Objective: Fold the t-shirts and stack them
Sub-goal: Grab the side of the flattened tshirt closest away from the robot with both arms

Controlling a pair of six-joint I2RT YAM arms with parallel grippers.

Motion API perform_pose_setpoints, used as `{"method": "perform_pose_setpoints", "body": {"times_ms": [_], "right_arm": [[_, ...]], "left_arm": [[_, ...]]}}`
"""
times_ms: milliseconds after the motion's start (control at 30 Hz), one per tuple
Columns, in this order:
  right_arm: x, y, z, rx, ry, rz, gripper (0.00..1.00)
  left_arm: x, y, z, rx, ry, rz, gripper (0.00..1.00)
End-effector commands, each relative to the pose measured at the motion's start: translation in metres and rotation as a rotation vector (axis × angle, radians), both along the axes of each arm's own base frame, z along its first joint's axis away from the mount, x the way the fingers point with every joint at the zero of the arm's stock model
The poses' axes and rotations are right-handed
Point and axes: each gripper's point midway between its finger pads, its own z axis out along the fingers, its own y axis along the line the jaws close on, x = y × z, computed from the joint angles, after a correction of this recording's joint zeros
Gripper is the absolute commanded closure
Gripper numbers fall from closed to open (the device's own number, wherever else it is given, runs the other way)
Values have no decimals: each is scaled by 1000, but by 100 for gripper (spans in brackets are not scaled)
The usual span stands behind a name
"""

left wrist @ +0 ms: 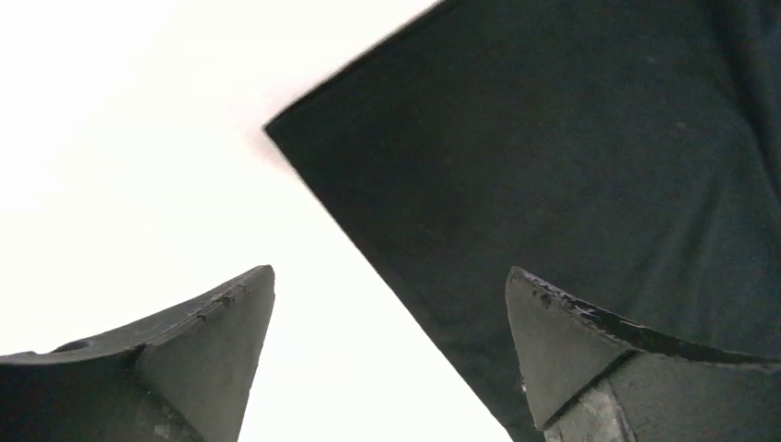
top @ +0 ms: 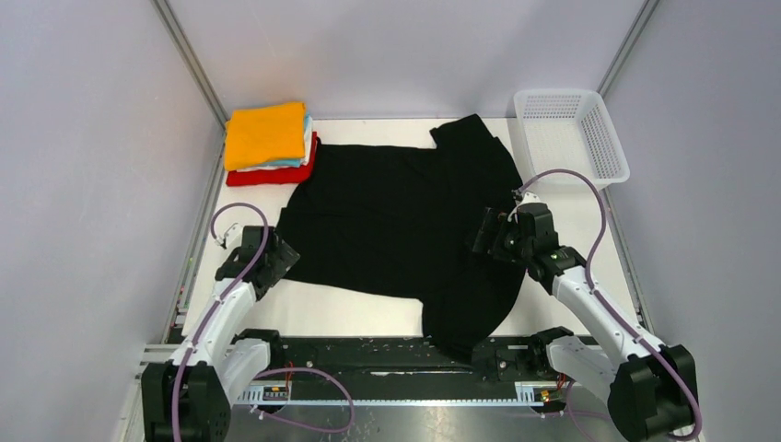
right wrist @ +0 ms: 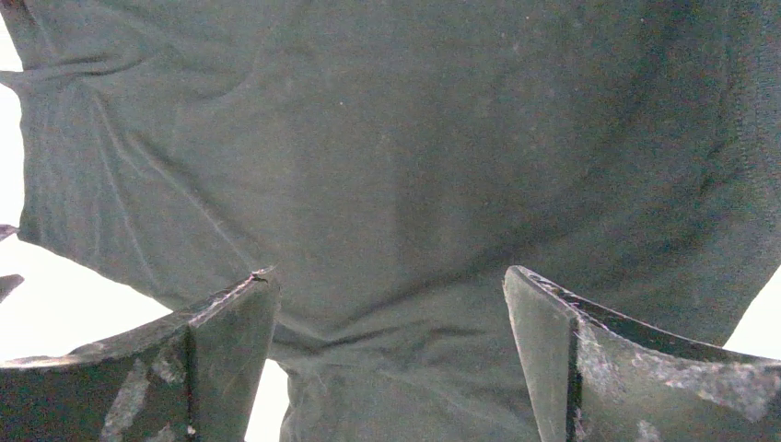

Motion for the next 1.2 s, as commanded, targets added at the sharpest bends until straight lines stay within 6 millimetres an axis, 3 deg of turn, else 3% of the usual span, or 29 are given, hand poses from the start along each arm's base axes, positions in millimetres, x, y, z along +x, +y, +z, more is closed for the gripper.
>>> {"method": "perform_pose_setpoints", "body": {"times_ms": [0, 233, 467, 700, 800, 1000, 1167], "right_arm": [[-2, 1, 11, 17, -44, -2, 1], [-1, -3, 5, -5, -35, -11, 1], [3, -5, -1, -27, -22, -21, 1], [4, -8, -5, -46, -13, -33, 1], [5, -10, -6, -56, -13, -42, 0], [1, -11, -7, -69, 13, -29, 0], [-11, 3, -3, -77, 29, 34, 1]], "left_arm": [[7, 26, -5, 33, -13, 109, 8], [27, 43, -16, 19, 6, 153, 25], [39, 38, -36, -6, 95, 110, 42], [44, 28, -49, -52, 144, 55, 74], [44, 24, -48, -67, 130, 37, 100], [39, 27, -30, -42, 72, 35, 100], [17, 36, -16, 12, 24, 86, 100]]}}
